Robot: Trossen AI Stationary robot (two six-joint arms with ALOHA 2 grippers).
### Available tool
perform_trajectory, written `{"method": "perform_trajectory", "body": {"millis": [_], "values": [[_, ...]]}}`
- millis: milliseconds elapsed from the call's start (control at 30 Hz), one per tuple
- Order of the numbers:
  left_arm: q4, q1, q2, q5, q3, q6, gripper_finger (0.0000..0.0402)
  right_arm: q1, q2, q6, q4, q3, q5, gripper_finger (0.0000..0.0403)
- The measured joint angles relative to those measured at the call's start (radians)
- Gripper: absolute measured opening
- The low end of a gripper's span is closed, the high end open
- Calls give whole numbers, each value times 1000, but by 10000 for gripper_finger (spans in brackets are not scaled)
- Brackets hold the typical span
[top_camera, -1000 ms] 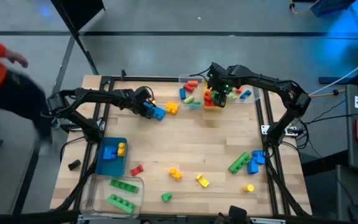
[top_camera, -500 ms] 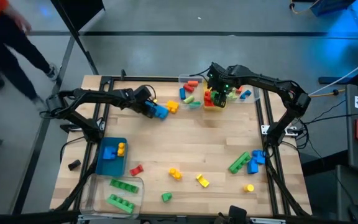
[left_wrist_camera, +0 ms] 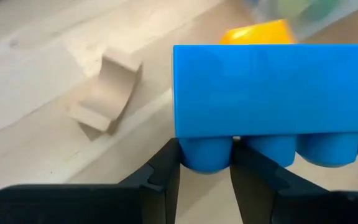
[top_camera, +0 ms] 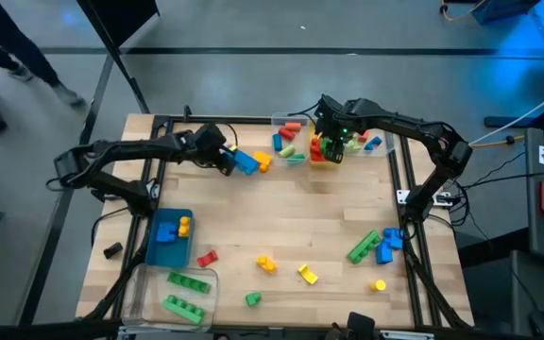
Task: Sort blocks by size
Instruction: Put the blue 4 stud game piece into the bottom transparent bin
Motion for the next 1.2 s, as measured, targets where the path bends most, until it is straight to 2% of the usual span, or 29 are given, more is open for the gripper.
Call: {"method": "perform_trajectory", "body": {"millis": [267, 367, 533, 833, 967, 1200], "values": [[-121, -82, -202, 167, 1, 45, 103, 0, 0, 1, -3, 0, 0, 207], [-195, -150, -267, 249, 1, 45, 108, 0, 0, 7, -22, 0, -9, 207], [-253, -296, -333, 319, 1, -25, 105, 0, 0, 61, -40, 0, -84, 207], [-250, -573, -355, 358, 2, -91, 109, 20, 0, 283, -38, 0, -380, 207], [-249, -693, -355, 386, 2, -137, 105, 90, 0, 355, -15, 0, -417, 207], [-253, -892, -355, 445, 2, -192, 109, 257, 0, 492, 112, 0, -418, 207]]}}
